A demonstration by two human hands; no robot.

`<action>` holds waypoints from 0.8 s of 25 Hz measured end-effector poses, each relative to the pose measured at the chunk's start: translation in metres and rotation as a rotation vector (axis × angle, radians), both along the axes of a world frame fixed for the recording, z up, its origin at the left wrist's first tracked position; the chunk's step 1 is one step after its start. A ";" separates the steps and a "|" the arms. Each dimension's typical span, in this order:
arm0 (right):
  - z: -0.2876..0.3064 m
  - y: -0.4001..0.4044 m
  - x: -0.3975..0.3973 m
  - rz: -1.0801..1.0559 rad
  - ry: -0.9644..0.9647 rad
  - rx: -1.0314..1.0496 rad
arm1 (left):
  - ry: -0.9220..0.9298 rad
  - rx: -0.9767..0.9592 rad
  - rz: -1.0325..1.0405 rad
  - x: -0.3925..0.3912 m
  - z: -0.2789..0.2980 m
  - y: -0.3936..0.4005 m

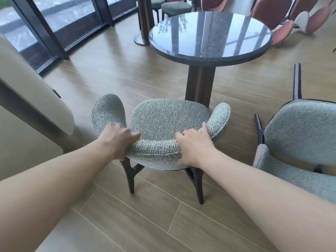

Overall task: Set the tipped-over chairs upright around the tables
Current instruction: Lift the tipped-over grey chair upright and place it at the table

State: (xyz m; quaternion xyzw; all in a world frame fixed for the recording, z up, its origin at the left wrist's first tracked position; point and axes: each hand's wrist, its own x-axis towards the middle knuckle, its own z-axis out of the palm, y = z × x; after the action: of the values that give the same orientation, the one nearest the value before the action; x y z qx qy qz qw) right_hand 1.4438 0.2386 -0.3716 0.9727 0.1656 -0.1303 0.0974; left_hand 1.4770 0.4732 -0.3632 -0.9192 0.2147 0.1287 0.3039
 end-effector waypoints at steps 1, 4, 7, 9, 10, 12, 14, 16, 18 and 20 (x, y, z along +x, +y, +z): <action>0.002 -0.004 0.002 0.029 0.029 0.015 | 0.007 0.006 -0.012 0.000 0.000 -0.001; 0.014 -0.007 0.005 0.104 0.072 0.018 | 0.017 -0.083 0.001 -0.005 -0.001 -0.008; 0.023 -0.002 0.003 0.142 0.074 -0.056 | -0.044 -0.199 0.072 -0.022 -0.008 -0.018; 0.026 -0.006 -0.002 0.160 0.070 -0.081 | -0.056 -0.239 0.124 -0.032 -0.009 -0.027; 0.027 -0.012 -0.006 0.168 0.080 -0.090 | -0.044 -0.252 0.141 -0.036 -0.008 -0.033; 0.028 -0.026 -0.013 0.185 0.076 -0.120 | -0.027 -0.273 0.170 -0.046 -0.009 -0.046; 0.028 -0.040 -0.017 0.183 0.056 -0.127 | -0.015 -0.295 0.186 -0.053 -0.011 -0.059; 0.029 -0.047 -0.022 0.167 0.049 -0.106 | -0.033 -0.306 0.205 -0.058 -0.012 -0.067; 0.026 -0.048 -0.024 0.147 0.036 -0.096 | -0.052 -0.311 0.215 -0.060 -0.012 -0.068; 0.024 -0.048 -0.024 0.117 0.030 -0.087 | -0.035 -0.284 0.217 -0.060 -0.009 -0.068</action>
State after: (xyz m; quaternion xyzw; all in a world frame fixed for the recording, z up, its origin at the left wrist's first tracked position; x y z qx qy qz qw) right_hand 1.4196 0.1909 -0.3477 0.9541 0.2179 -0.1460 0.1444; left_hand 1.4173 0.4051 -0.3718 -0.9728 0.1248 0.1134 0.1588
